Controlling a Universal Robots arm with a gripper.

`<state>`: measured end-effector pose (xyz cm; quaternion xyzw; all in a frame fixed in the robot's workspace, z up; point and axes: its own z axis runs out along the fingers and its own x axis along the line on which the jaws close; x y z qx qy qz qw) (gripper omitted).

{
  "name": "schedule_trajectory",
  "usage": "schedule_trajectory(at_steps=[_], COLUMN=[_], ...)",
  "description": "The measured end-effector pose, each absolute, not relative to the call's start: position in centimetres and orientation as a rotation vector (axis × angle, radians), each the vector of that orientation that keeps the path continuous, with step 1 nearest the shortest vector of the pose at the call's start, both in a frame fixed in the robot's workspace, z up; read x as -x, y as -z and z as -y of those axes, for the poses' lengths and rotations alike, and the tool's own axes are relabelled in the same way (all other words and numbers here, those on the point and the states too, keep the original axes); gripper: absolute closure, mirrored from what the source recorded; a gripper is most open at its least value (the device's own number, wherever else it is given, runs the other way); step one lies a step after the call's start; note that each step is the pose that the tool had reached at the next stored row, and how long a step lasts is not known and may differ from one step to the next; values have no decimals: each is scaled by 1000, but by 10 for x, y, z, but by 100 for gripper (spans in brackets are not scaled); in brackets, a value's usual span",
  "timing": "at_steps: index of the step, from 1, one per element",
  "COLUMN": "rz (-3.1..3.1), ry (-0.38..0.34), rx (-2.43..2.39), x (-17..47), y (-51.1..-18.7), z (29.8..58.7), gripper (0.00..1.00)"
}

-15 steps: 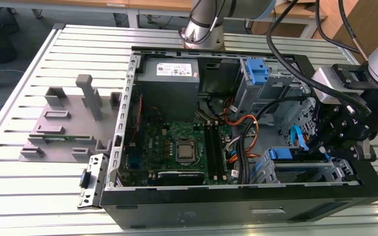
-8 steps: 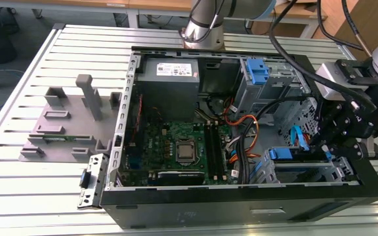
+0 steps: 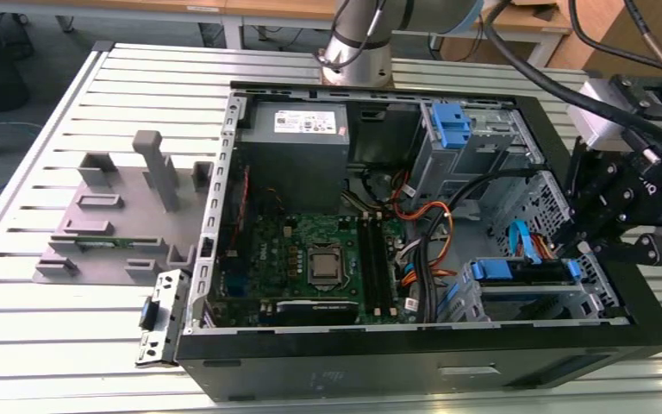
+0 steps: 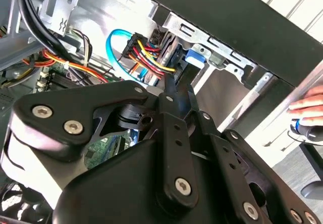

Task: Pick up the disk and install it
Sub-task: 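Insert the second disk wire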

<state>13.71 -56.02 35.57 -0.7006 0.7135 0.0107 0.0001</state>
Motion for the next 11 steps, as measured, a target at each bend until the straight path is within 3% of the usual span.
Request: schedule_trajectory(at_steps=[11], rz=[-2242], ry=[-33], rx=[2201], x=[-137], y=[-362], z=[560], gripper=[76])
